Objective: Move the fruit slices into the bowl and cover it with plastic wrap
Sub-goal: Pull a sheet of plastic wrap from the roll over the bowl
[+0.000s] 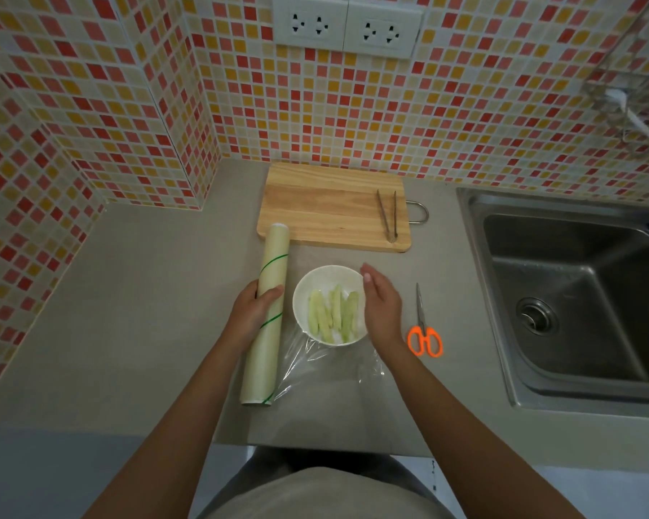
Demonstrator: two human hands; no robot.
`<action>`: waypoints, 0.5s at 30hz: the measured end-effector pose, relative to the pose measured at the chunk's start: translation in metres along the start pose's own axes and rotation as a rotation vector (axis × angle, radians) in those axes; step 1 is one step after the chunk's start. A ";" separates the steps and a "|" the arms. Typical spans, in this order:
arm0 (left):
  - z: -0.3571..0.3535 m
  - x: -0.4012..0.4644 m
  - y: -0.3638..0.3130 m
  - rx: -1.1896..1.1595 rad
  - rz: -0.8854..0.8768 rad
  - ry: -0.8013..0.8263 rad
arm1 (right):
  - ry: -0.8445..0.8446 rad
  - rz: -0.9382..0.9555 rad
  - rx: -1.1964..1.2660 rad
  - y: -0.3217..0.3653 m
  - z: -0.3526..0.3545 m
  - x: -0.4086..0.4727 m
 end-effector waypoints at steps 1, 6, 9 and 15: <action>0.001 0.000 0.000 -0.003 -0.001 0.000 | 0.011 -0.028 0.020 -0.005 -0.002 -0.001; 0.005 0.001 -0.002 0.006 0.007 -0.008 | -0.038 -0.044 0.118 -0.013 -0.002 -0.002; 0.006 0.001 -0.002 0.029 0.004 0.000 | -0.054 -0.085 0.142 -0.016 -0.004 -0.004; 0.011 0.001 -0.004 0.116 -0.029 -0.044 | -0.056 -0.172 0.246 -0.020 -0.005 -0.006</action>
Point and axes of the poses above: each hand's wrist, its own x-axis towards the middle knuckle, its own z-axis out of the back of the hand, y = z × x, the point moved 2 cm from there along x, towards the middle knuckle, and after that the axes turned 5 degrees about x, right-handed, at the moved point
